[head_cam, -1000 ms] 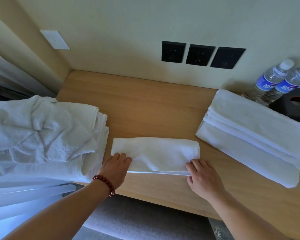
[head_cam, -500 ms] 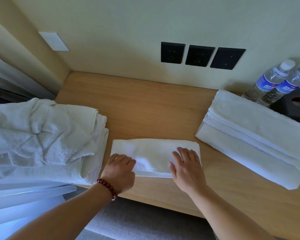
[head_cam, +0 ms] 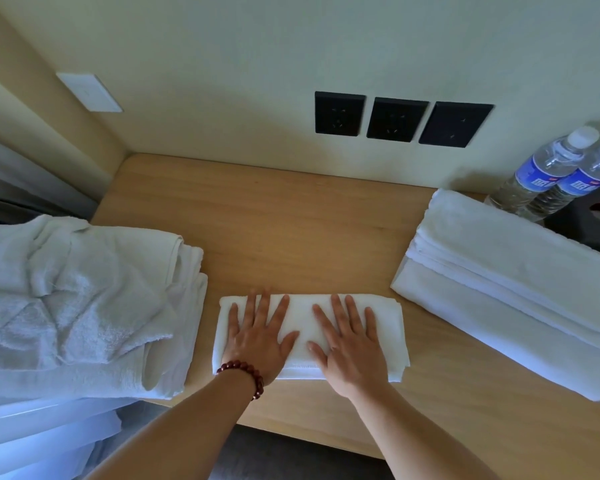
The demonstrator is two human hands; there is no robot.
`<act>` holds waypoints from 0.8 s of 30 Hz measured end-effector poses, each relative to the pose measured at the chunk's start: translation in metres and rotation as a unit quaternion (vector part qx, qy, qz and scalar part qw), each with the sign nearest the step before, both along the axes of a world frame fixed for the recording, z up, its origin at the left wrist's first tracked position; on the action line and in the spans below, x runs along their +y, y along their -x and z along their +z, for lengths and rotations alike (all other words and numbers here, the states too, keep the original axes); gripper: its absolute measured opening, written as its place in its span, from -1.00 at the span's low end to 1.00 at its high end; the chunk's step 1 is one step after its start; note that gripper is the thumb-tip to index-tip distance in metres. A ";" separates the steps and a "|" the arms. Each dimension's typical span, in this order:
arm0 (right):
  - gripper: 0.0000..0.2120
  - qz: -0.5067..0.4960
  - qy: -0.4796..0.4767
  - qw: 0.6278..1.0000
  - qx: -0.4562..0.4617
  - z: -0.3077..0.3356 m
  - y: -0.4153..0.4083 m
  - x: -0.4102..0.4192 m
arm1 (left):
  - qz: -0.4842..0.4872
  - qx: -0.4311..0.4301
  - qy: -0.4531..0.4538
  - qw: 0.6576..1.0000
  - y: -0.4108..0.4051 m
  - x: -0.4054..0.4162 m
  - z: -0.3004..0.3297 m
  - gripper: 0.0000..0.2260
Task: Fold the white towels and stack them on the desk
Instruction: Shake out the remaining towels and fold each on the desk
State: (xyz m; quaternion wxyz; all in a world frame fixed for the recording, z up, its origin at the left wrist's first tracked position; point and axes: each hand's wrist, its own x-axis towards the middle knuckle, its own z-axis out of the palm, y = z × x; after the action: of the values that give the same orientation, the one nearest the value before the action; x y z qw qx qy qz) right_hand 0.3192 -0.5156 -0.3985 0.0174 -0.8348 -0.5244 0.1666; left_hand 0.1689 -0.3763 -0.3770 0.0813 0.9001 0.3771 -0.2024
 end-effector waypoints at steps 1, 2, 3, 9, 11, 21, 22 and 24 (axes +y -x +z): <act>-0.35 -0.008 -0.001 1.000 -0.002 -0.001 -0.005 -0.004 | 0.002 -0.005 0.000 1.000 0.000 0.001 -0.003 -0.38; -0.34 -0.016 -0.001 1.000 -0.006 -0.002 -0.009 -0.007 | 0.003 -0.012 -0.005 1.000 -0.001 0.001 -0.004 -0.38; -0.34 -0.021 0.001 1.000 -0.009 -0.002 -0.012 -0.010 | 0.004 -0.020 -0.013 1.000 -0.002 0.000 -0.005 -0.38; -0.33 -0.091 0.019 0.996 -0.006 -0.001 -0.024 -0.027 | 0.021 -0.034 -0.027 0.999 0.003 -0.003 -0.010 -0.36; -0.31 -0.127 0.025 0.992 -0.002 -0.003 -0.032 -0.039 | 0.041 -0.038 -0.033 0.998 0.004 -0.004 -0.012 -0.34; -0.31 -0.164 0.058 0.982 0.069 0.008 -0.053 -0.055 | 0.238 -0.037 -0.011 0.971 0.007 -0.013 -0.008 -0.31; -0.31 -0.165 0.063 0.981 0.076 0.010 -0.053 -0.054 | 0.268 -0.040 -0.002 0.963 0.007 -0.012 -0.006 -0.29; -0.28 -0.176 0.067 0.979 0.081 0.013 -0.053 -0.051 | 0.336 -0.051 0.001 0.940 0.009 -0.007 -0.002 -0.25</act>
State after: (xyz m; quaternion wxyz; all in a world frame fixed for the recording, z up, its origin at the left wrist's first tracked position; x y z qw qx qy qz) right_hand 0.3727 -0.5666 -0.3855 0.0330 -0.8972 -0.3535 0.2626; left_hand 0.1603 -0.3838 -0.3793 0.1649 0.7301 0.6527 -0.1173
